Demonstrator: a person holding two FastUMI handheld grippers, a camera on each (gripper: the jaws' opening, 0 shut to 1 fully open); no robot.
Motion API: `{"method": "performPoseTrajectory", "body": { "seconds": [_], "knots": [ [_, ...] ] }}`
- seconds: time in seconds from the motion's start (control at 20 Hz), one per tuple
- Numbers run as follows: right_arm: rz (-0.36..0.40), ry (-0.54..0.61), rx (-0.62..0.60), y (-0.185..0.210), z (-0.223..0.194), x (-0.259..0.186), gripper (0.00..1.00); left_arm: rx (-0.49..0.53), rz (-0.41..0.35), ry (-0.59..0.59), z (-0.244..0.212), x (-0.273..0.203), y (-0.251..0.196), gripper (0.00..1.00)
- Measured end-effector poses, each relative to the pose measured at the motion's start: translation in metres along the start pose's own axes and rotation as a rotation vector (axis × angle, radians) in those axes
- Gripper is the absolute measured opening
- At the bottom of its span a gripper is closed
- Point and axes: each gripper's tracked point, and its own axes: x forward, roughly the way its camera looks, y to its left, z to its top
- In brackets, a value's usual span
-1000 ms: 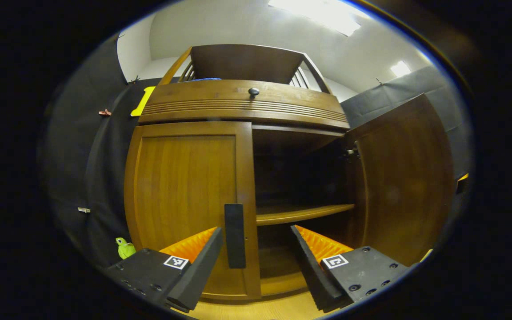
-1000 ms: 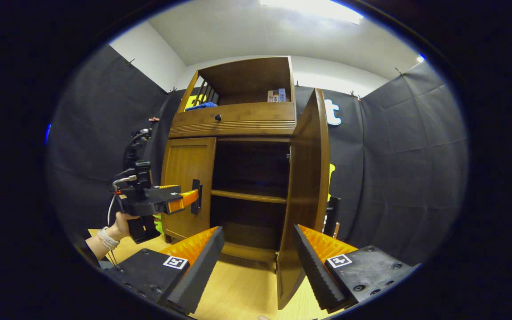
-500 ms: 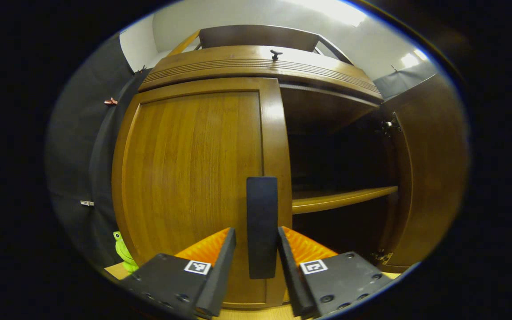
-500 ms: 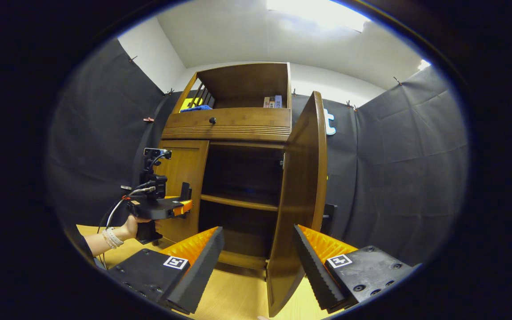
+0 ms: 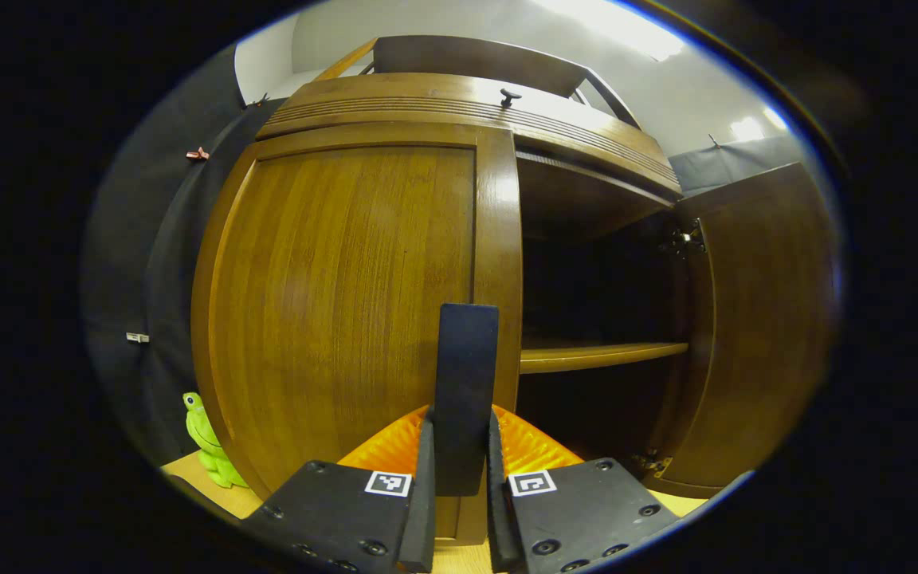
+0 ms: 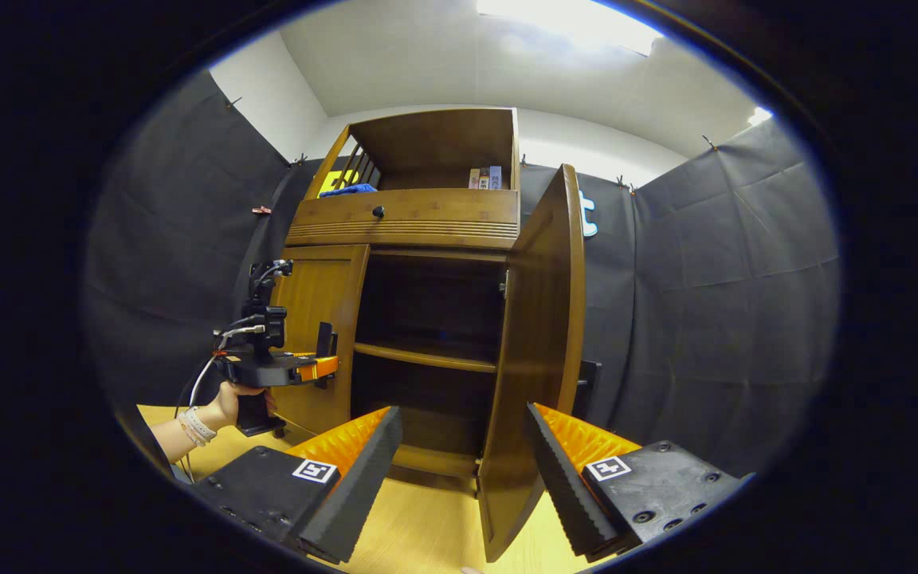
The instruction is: Open the right door of the double-door shoe cabinet with the right hand, and open the left door with the left hand.
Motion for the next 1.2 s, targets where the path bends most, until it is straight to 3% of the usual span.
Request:
{"method": "performPoseTrajectory", "body": {
  "seconds": [0.4,0.55,0.8,1.2],
  "knots": [
    [0.076,0.011,0.017,0.037,0.008,-0.004,0.99,0.001,-0.047,0.014,0.005,-0.061,0.009,0.3],
    [0.088,0.012,0.02,0.045,0.009,-0.007,0.95,0.02,-0.035,0.008,0.007,-0.087,0.018,0.3],
    [0.141,0.016,0.051,0.064,0.009,-0.011,0.99,0.01,-0.025,0.02,0.01,-0.122,0.037,0.3],
    [0.228,0.033,0.095,0.103,0.006,-0.001,0.98,0.019,0.032,0.027,0.018,-0.173,0.074,0.3]
  ]
}}
